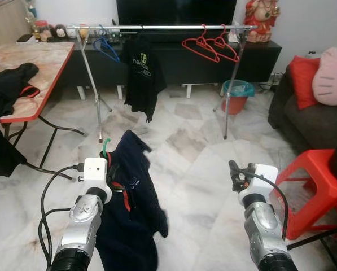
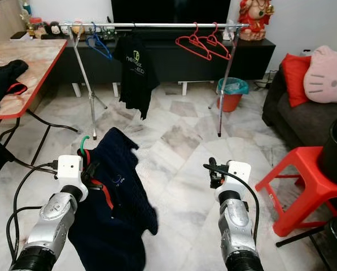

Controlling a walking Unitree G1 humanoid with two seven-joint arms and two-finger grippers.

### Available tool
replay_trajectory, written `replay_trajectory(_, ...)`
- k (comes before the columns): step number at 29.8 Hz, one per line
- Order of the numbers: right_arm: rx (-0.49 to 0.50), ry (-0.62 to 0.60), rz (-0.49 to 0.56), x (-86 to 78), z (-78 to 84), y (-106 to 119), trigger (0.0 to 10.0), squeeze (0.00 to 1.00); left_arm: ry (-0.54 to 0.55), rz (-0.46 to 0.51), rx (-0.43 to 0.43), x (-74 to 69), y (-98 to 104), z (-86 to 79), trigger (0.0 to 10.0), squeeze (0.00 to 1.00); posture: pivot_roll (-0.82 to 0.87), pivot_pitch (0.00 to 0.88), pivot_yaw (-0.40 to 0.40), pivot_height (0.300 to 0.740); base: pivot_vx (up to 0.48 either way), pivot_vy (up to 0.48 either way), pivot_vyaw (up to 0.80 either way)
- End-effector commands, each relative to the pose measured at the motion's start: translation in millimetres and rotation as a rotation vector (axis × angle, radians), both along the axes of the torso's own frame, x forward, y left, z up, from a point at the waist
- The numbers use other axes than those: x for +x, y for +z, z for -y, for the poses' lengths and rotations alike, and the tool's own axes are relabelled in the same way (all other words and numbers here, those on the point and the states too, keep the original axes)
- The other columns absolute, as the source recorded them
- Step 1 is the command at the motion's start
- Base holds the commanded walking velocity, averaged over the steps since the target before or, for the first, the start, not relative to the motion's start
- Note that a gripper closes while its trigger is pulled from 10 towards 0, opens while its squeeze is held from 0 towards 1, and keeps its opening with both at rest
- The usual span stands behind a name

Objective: Hang hanger

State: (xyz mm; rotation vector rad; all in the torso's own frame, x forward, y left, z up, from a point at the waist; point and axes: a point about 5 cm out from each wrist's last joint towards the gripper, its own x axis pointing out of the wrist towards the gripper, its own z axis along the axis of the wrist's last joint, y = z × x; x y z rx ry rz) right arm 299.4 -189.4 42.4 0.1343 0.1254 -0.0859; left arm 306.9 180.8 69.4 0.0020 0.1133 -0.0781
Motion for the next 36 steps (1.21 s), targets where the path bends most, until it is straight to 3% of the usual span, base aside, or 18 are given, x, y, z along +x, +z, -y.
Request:
replay_trajectory(1, 0.012, -0.011, 0.011, 4.0, 1.1, 5, 10.0, 0.00, -0.011, 0.026, 0.002, 2.4, 7, 1.7, 10.0, 0.00, 0.00, 0.000, -0.017, 0.740, 0.311, 0.000, 0.00)
replay_trajectory(9, 0.016, -0.035, -0.003, 4.5, 4.4, 4, 10.0, 0.00, -0.023, 0.024, 0.003, 2.4, 7, 4.3, 10.0, 0.00, -0.01, 0.000, -0.016, 0.740, 0.326, 0.000, 0.00)
replay_trajectory(13, 0.011, -0.026, -0.012, 5.3, 3.4, 4, 10.0, 0.00, -0.031, 0.021, 0.000, 2.1, 6, 6.4, 10.0, 0.00, -0.01, 0.000, -0.021, 0.740, 0.355, 0.000, -0.80)
replay_trajectory(36, 0.007, -0.024, 0.006, 4.0, 0.5, 3, 10.0, 0.00, -0.060, 0.025, -0.002, 3.8, 6, 12.7, 10.0, 0.00, -0.01, 0.000, -0.013, 0.740, 0.371, 0.000, 0.00)
